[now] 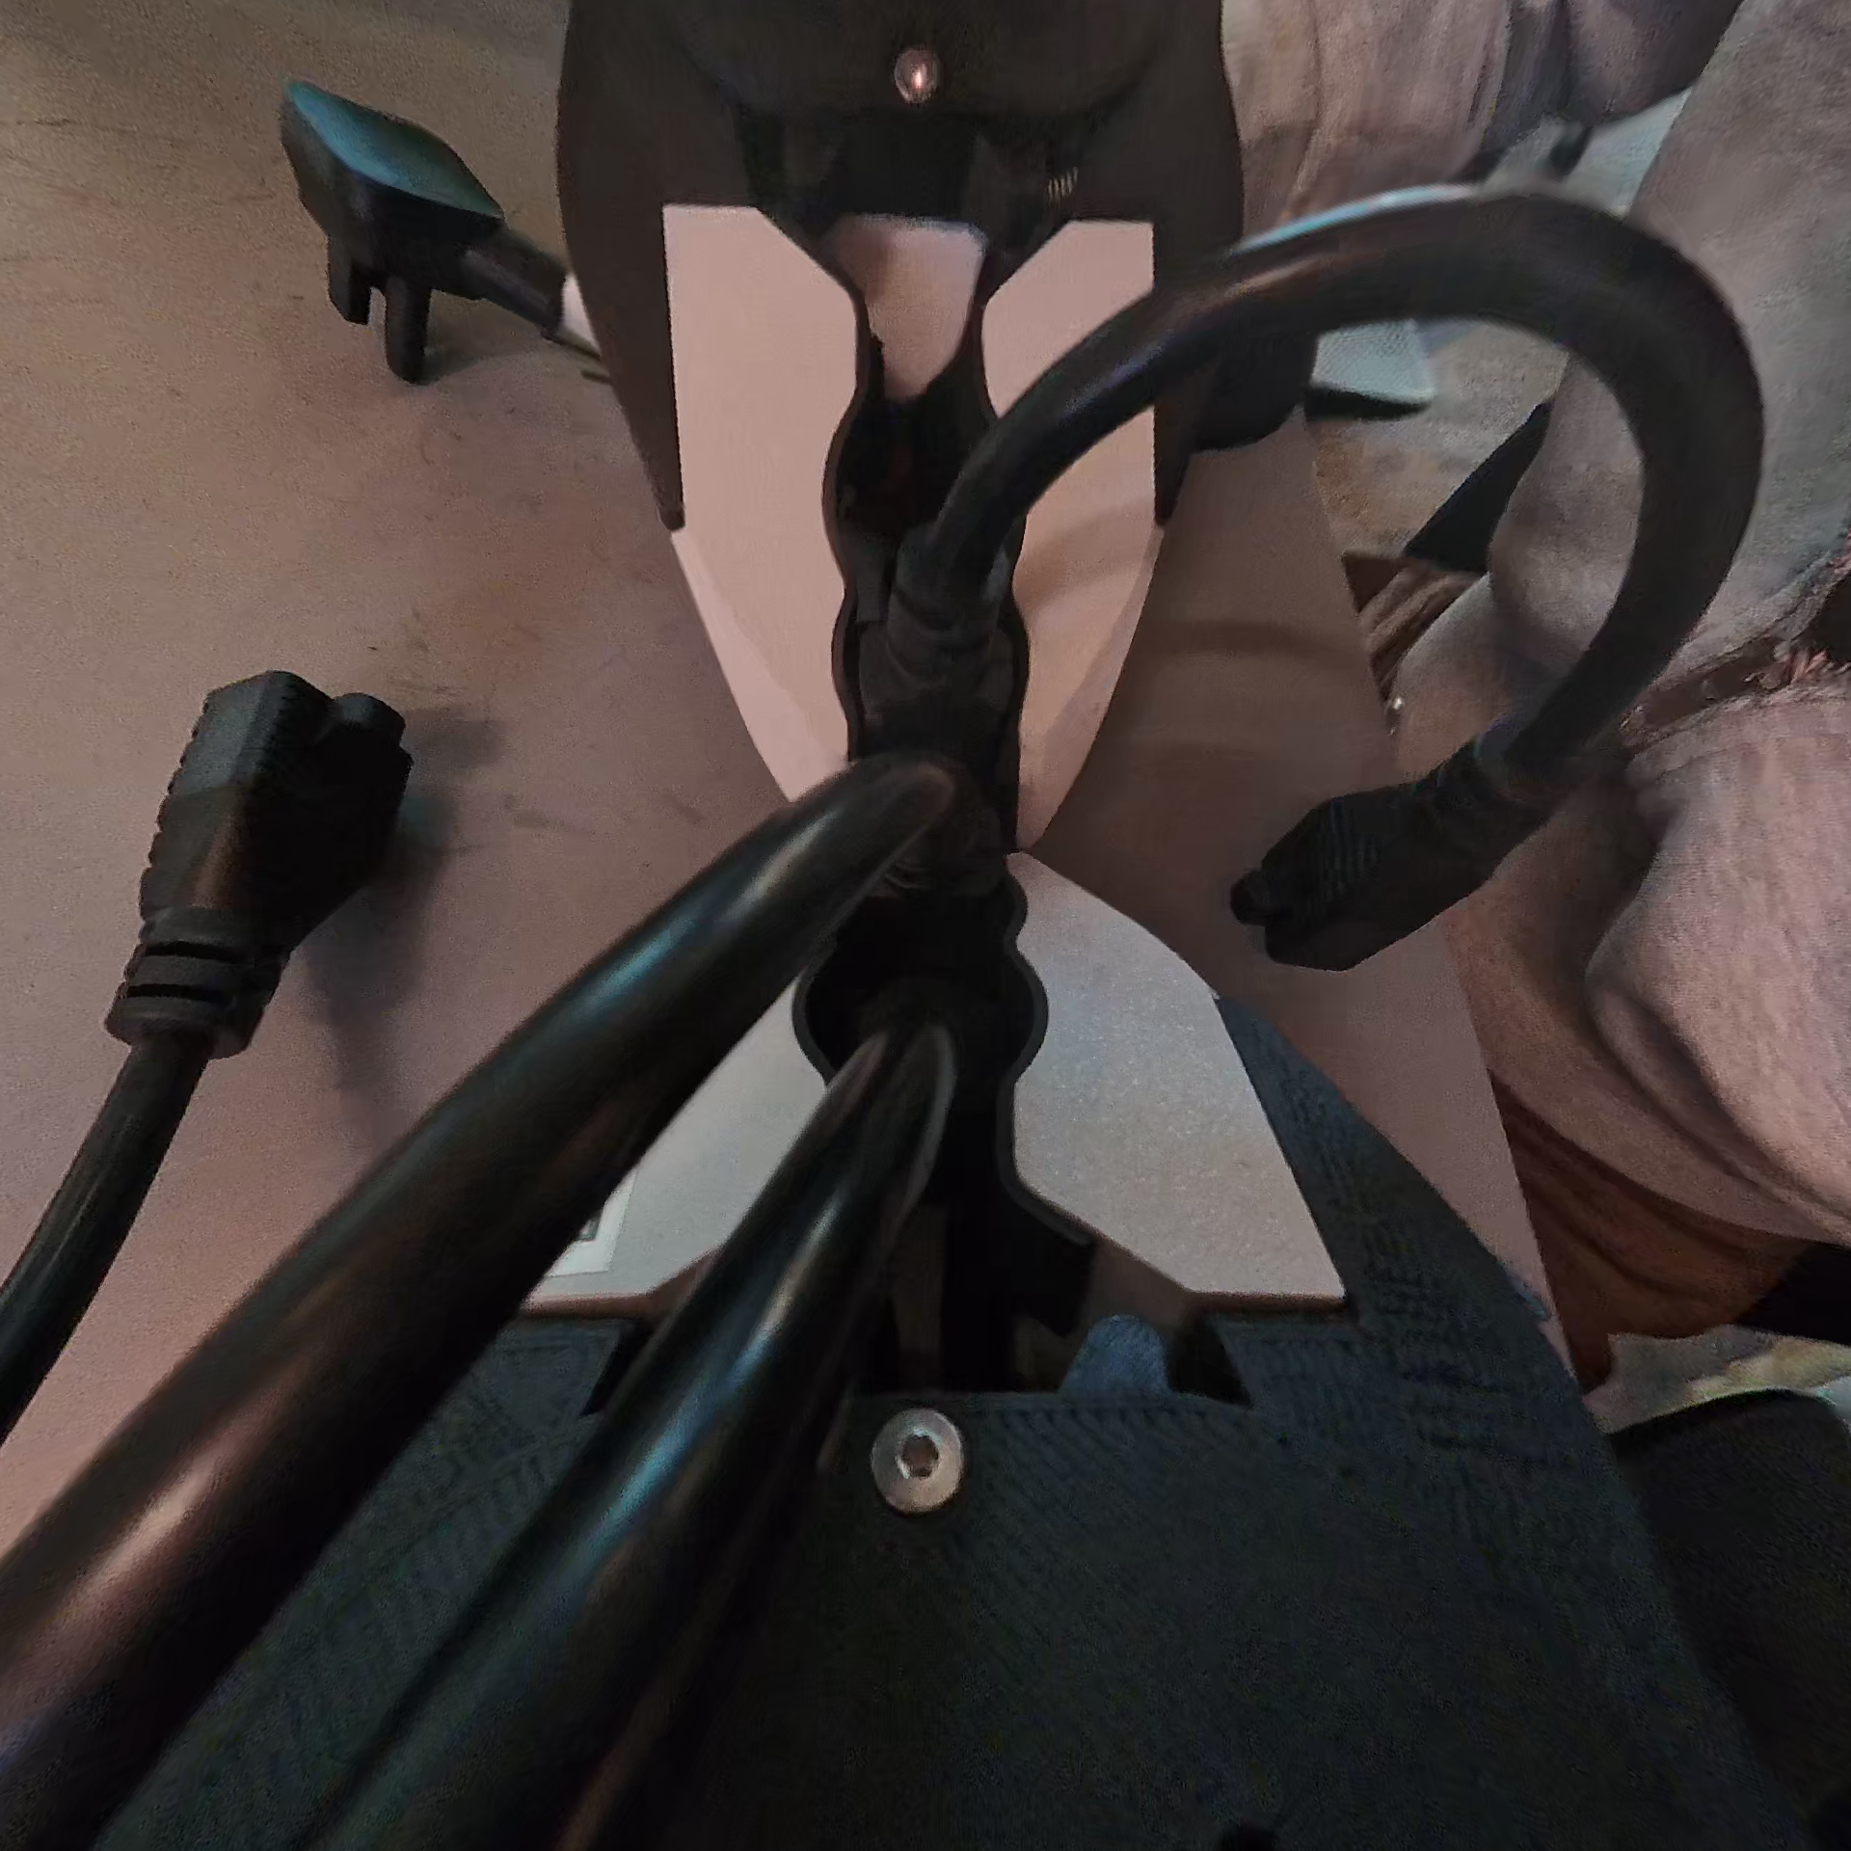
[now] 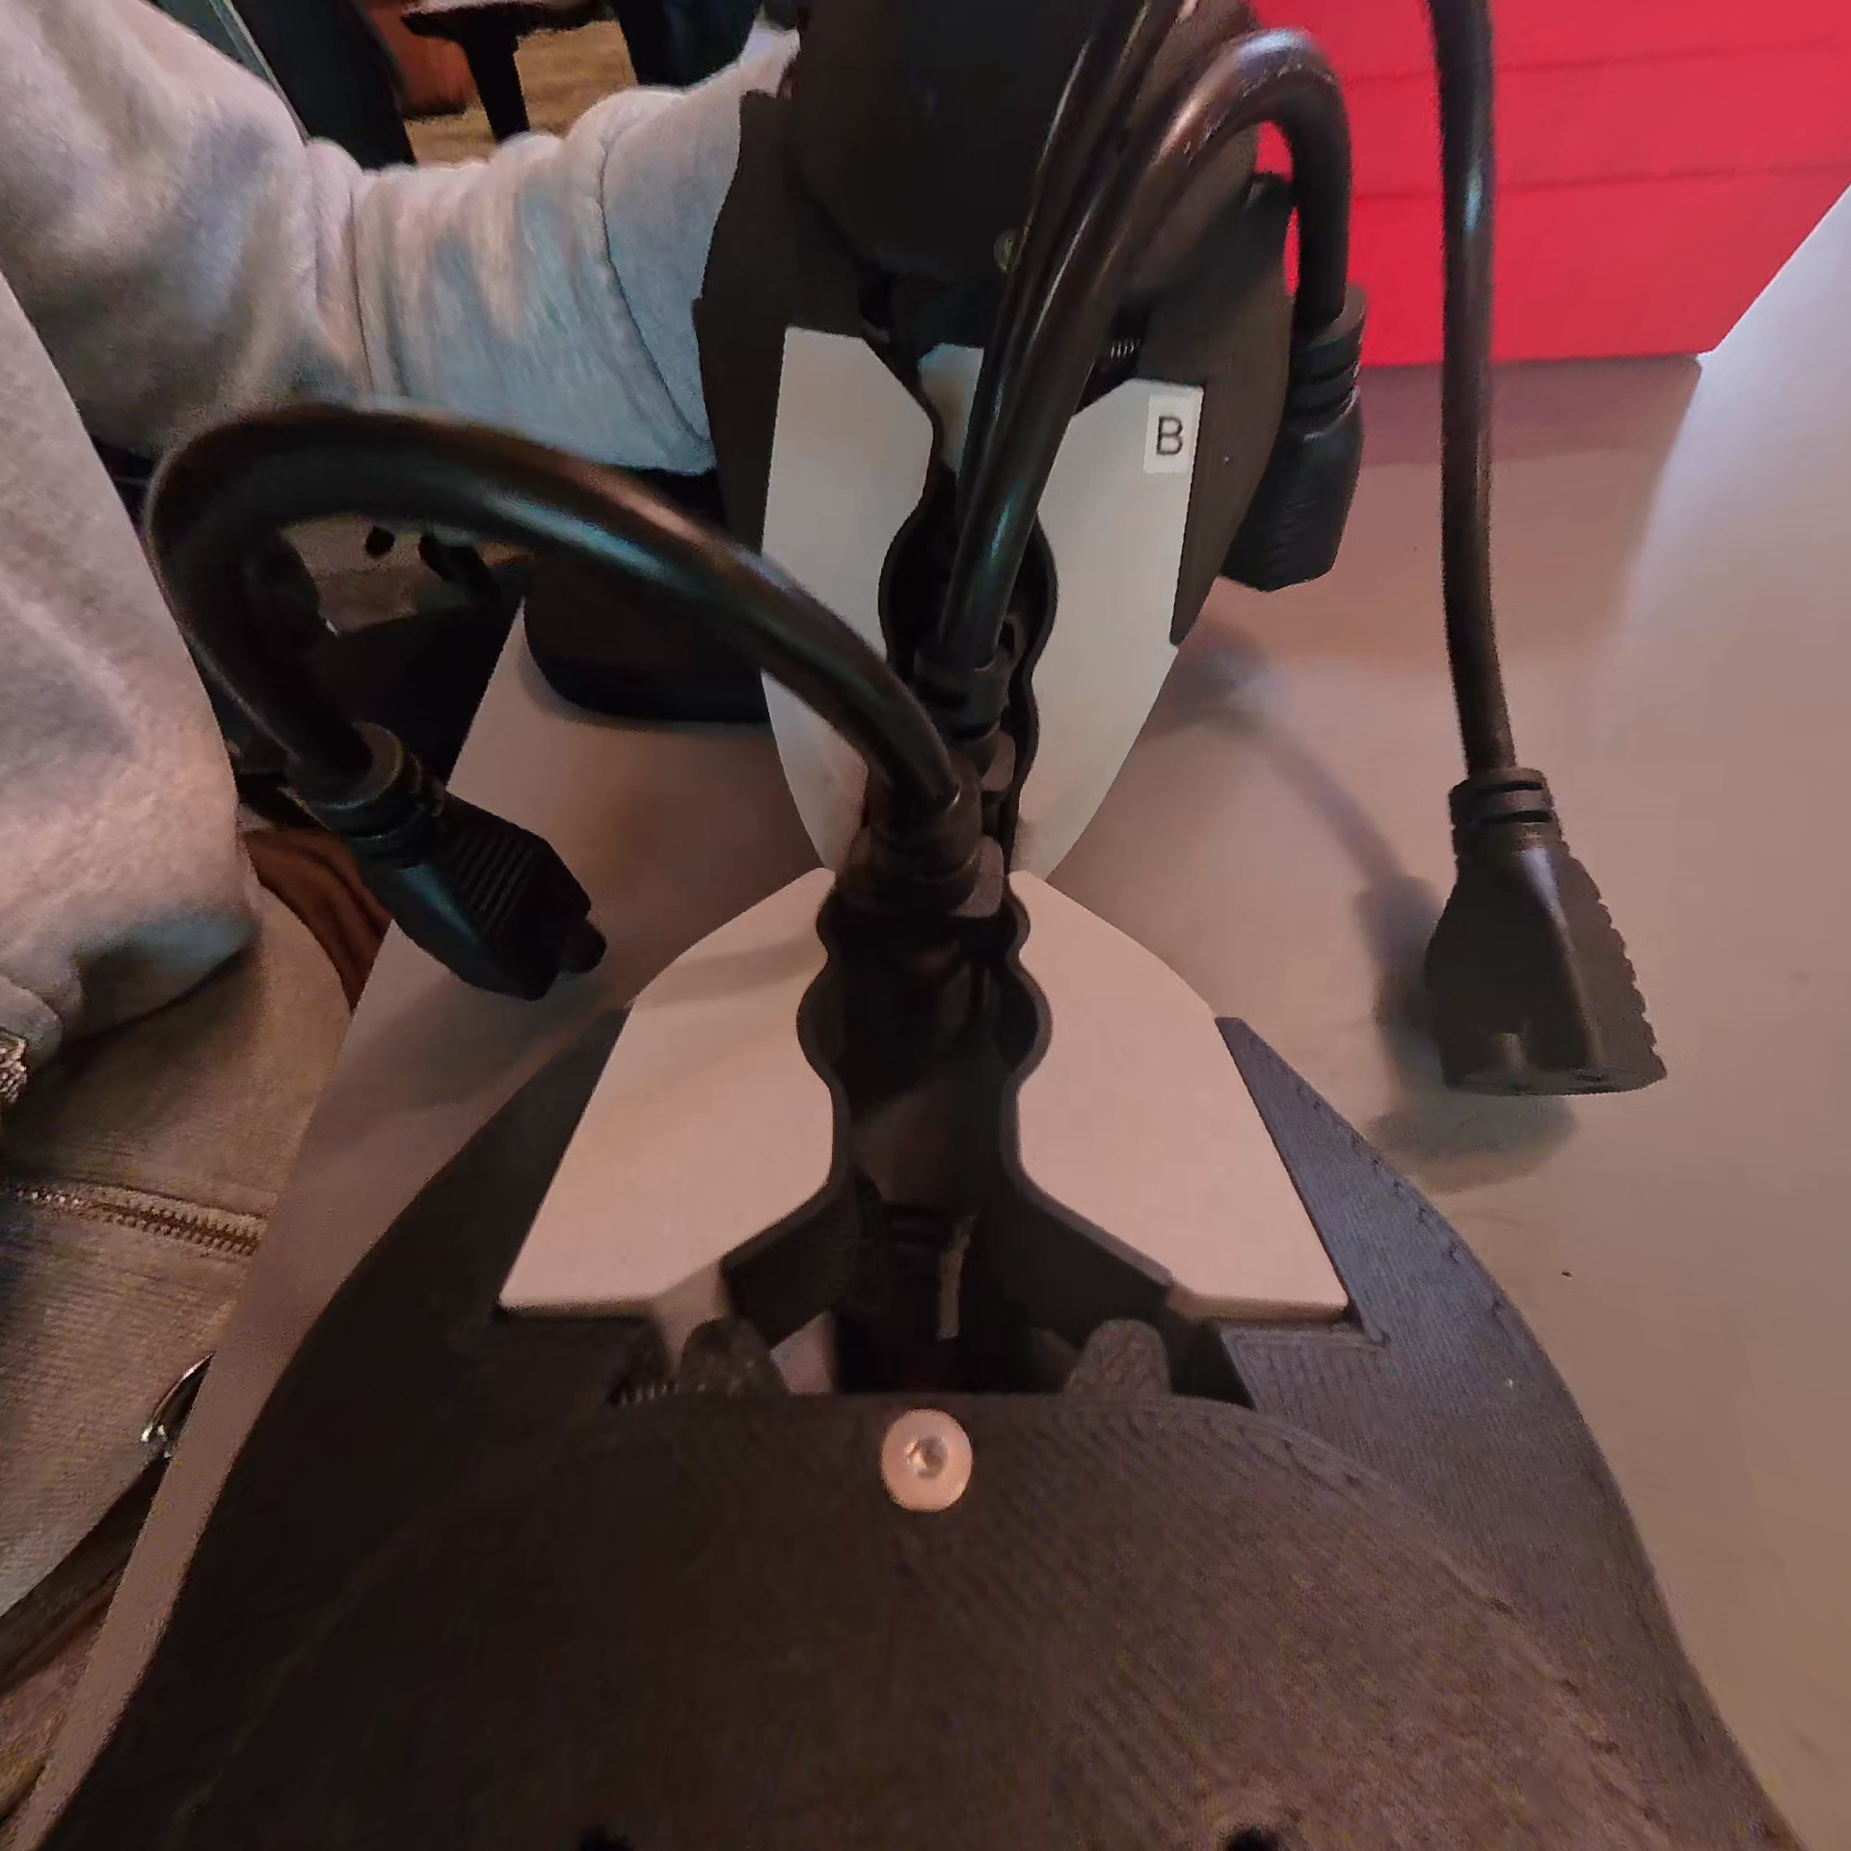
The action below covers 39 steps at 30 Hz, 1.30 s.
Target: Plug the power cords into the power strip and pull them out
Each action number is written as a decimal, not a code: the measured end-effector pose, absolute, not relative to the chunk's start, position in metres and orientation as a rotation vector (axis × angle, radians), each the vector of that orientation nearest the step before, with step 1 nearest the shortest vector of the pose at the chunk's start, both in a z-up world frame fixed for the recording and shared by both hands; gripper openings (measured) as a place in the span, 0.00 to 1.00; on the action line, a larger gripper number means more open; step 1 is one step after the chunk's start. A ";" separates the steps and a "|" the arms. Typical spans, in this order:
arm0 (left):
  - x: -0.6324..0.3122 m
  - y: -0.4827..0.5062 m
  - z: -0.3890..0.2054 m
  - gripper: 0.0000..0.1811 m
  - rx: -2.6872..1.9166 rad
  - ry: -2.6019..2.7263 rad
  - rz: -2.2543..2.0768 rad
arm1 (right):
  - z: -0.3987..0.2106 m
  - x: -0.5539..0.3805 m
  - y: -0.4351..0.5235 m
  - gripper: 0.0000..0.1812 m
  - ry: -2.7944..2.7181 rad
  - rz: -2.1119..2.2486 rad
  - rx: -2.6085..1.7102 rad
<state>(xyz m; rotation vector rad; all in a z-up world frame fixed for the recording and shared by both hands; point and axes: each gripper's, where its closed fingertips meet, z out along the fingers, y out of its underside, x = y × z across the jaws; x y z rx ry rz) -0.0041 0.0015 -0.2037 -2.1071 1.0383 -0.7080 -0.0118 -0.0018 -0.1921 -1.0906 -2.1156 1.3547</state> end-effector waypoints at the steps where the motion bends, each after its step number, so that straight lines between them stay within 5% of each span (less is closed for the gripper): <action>1: -0.005 0.001 -0.204 0.15 -2.101 1.063 -0.680 | -0.193 -0.012 -0.002 0.14 -2.120 1.330 -1.075; 39: -0.004 0.005 -0.199 0.14 -2.054 0.998 -0.749 | -0.178 -0.016 0.000 0.13 -2.001 1.489 -1.123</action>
